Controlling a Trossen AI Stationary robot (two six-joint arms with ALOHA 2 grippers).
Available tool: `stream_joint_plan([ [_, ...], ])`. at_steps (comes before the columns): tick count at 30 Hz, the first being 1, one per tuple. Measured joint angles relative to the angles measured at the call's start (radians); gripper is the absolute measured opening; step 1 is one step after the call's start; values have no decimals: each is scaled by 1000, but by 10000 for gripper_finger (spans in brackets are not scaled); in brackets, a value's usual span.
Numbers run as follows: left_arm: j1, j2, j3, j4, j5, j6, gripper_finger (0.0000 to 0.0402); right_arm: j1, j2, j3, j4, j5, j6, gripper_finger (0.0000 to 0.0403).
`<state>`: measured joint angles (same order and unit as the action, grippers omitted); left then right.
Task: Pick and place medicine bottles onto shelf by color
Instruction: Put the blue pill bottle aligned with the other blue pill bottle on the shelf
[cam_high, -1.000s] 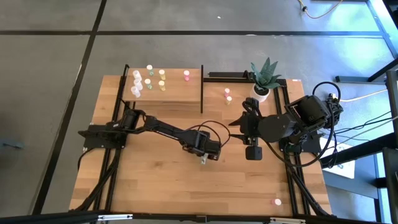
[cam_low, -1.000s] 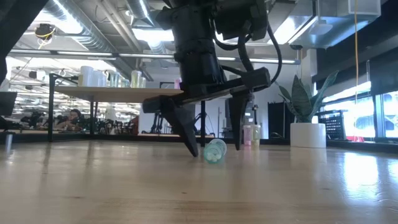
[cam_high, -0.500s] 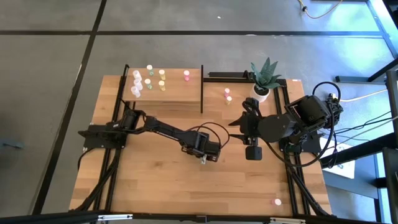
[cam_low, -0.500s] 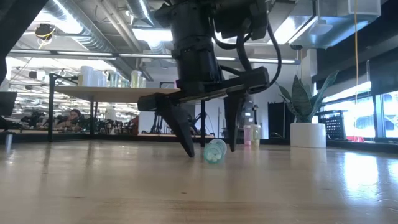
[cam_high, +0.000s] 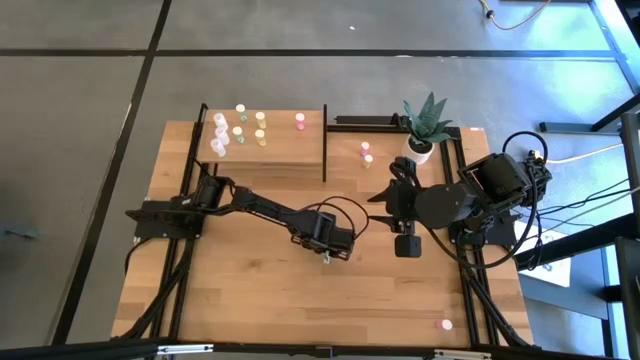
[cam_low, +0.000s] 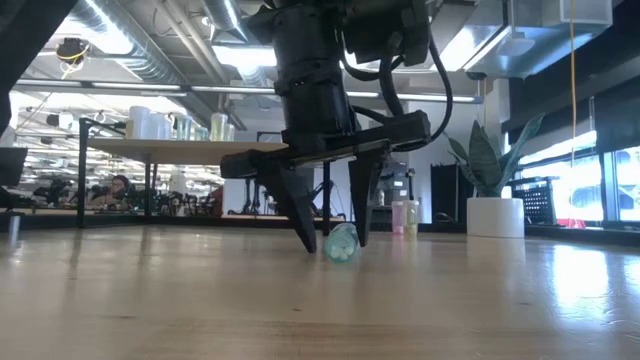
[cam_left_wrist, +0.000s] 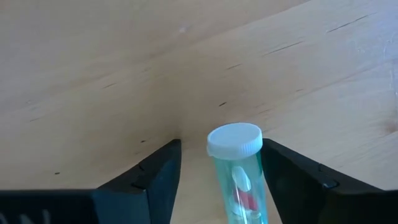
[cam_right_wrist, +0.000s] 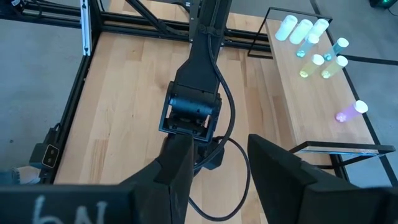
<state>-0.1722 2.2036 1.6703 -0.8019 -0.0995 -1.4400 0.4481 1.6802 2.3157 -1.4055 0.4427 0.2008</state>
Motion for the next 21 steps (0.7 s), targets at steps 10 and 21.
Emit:
stream_joint_plan([
  [10,-2,0,0,6,-8,3,187,0,0,0,0,0,0,154],
  [21,-3,0,0,5,-11,10,148,0,0,0,0,0,0,154],
])
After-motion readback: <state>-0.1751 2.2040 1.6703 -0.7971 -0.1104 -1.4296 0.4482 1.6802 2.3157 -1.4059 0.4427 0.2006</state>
